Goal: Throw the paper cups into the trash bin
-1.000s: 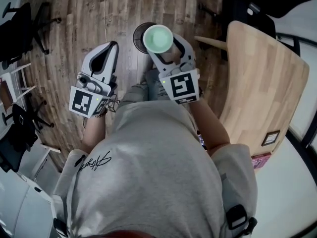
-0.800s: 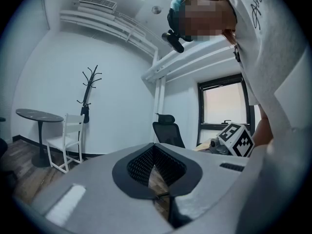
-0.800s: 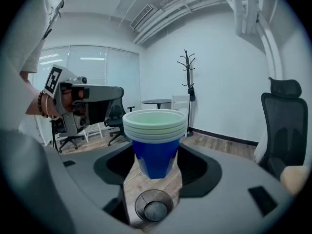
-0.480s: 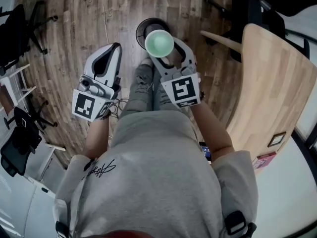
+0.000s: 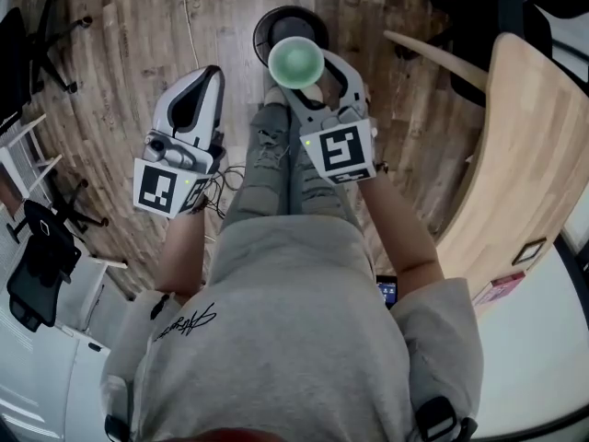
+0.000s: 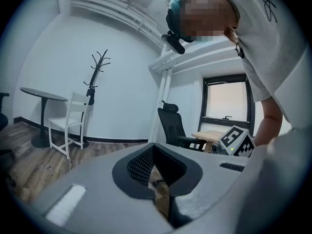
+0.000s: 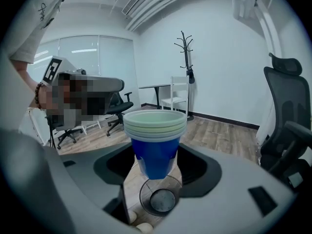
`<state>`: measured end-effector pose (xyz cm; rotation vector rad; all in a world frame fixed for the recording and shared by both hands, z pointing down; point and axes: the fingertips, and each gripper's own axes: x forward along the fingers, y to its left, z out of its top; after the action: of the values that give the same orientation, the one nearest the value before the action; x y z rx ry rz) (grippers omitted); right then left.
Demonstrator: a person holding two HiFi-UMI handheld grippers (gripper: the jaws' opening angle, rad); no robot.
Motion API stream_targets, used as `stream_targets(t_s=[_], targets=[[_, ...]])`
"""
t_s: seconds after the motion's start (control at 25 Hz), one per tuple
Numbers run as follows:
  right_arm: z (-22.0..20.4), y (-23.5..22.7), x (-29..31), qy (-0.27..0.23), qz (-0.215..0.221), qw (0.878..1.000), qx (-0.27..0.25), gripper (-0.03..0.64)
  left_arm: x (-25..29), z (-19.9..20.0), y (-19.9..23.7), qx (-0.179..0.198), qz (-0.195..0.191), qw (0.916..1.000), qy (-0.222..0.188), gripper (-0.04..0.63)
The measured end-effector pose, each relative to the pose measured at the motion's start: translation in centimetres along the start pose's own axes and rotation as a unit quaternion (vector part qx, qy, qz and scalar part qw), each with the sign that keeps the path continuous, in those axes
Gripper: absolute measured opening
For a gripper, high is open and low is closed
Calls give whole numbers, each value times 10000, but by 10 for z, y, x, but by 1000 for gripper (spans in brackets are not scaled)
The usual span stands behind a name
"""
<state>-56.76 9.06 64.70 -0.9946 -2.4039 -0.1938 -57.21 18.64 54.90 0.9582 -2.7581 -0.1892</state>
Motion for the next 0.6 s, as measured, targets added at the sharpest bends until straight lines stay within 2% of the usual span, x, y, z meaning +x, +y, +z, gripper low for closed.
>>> stream_targets(t_s=[0.32, 0.6], targets=[[-59, 10, 33, 353, 36, 9991, 229, 270, -5, -50, 6, -175, -91, 9996, 204, 3], [-99, 11, 58, 637, 49, 9979, 103, 270, -2, -89, 15, -271, -102, 9991, 296, 3]])
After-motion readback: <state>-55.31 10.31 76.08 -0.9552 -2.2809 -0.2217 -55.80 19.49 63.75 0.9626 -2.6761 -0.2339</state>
